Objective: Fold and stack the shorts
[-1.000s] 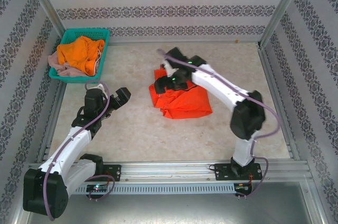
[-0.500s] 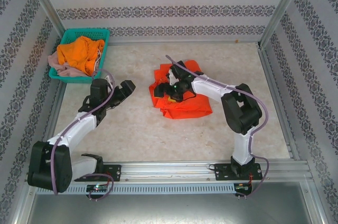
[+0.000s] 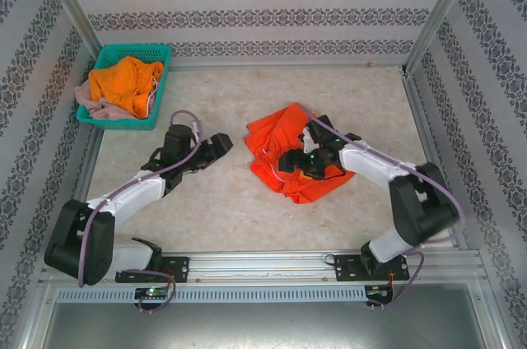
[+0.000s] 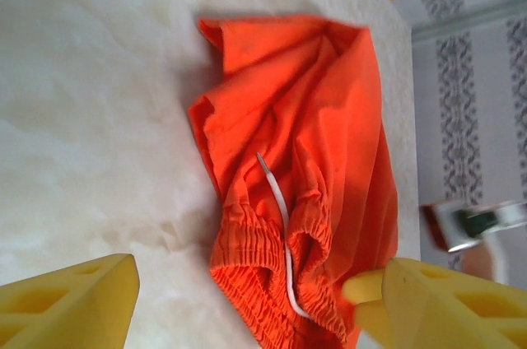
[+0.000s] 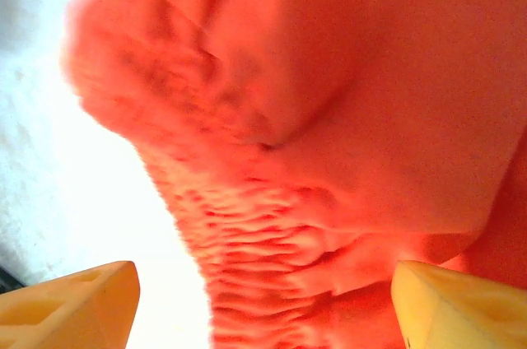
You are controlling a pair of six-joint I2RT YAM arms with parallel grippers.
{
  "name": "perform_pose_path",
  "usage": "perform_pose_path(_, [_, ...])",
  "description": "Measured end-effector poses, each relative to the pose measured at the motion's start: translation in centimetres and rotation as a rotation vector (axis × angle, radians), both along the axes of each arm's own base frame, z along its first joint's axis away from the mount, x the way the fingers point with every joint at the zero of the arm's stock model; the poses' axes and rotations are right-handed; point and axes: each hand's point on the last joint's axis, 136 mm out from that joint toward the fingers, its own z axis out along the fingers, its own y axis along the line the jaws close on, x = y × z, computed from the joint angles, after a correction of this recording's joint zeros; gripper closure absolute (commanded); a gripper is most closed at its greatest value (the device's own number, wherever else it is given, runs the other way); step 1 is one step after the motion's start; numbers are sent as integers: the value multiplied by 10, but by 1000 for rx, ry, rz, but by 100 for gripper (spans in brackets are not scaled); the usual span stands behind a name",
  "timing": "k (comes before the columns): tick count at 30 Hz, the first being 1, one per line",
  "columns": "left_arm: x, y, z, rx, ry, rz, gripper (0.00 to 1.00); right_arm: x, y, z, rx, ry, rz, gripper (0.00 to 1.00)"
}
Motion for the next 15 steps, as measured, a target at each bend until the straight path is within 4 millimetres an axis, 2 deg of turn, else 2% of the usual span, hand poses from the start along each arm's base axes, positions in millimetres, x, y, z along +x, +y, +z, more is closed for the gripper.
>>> perform_pose_path(2, [-6,-16,-11,1,26,-32,23,3,-1,22,-47,-78,19,20])
perform_pose_path(5, [-13,-33,-27,-4,76,-56,26,20,6,52,-125,-190,45,21])
perform_pose_path(8, [-16,-41,-42,0,115,-53,29,38,18,67,-185,-260,64,21])
perform_pose_path(11, [-21,-50,-53,3,142,-62,32,47,30,58,-235,-270,92,21])
perform_pose_path(15, [-23,-57,-66,8,176,-60,36,46,38,26,-283,-205,120,23])
